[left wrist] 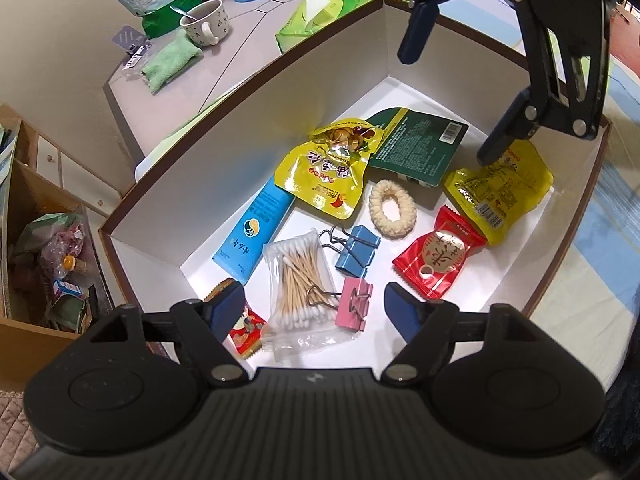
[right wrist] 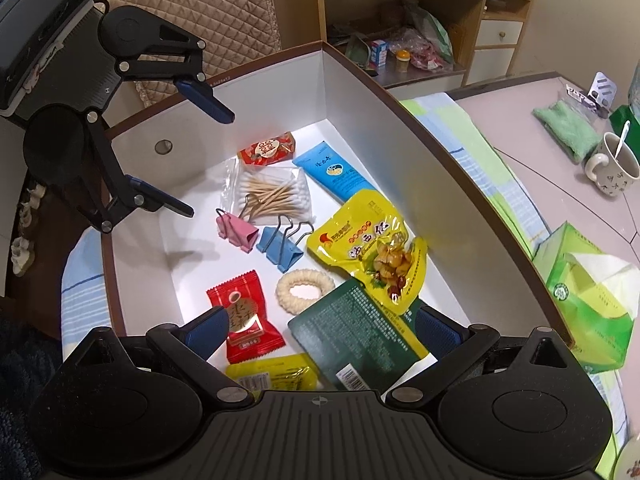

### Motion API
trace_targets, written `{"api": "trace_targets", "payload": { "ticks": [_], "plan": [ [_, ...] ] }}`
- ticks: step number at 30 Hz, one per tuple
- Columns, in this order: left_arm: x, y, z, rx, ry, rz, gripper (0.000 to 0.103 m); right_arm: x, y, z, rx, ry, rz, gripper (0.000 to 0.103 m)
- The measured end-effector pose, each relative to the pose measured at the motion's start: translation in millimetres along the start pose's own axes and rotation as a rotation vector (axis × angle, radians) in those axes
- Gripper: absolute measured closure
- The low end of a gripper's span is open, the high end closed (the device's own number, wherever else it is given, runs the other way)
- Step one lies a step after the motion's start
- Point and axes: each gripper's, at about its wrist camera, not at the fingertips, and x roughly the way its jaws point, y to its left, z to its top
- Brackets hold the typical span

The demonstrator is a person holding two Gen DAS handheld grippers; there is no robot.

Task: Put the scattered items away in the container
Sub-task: 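Lift both open tools up and away from the box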

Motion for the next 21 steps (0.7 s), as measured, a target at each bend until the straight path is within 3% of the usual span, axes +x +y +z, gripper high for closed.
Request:
{"api": "trace_targets", "payload": {
  "ticks": [8,21],
  "plan": [
    [-16.2,-2.9,-4.1,-0.05,-0.022,0.024,0.019,-15.5,10.8,-8.1,0.007,-0.021,-0.01,0.002],
    [-43.4,-19.0,-10.4,-0.126,-0.041,0.098,0.014,-44.4,26.1,-31.6,0.038,-0.067,-0.037,0.002]
  ]
}}
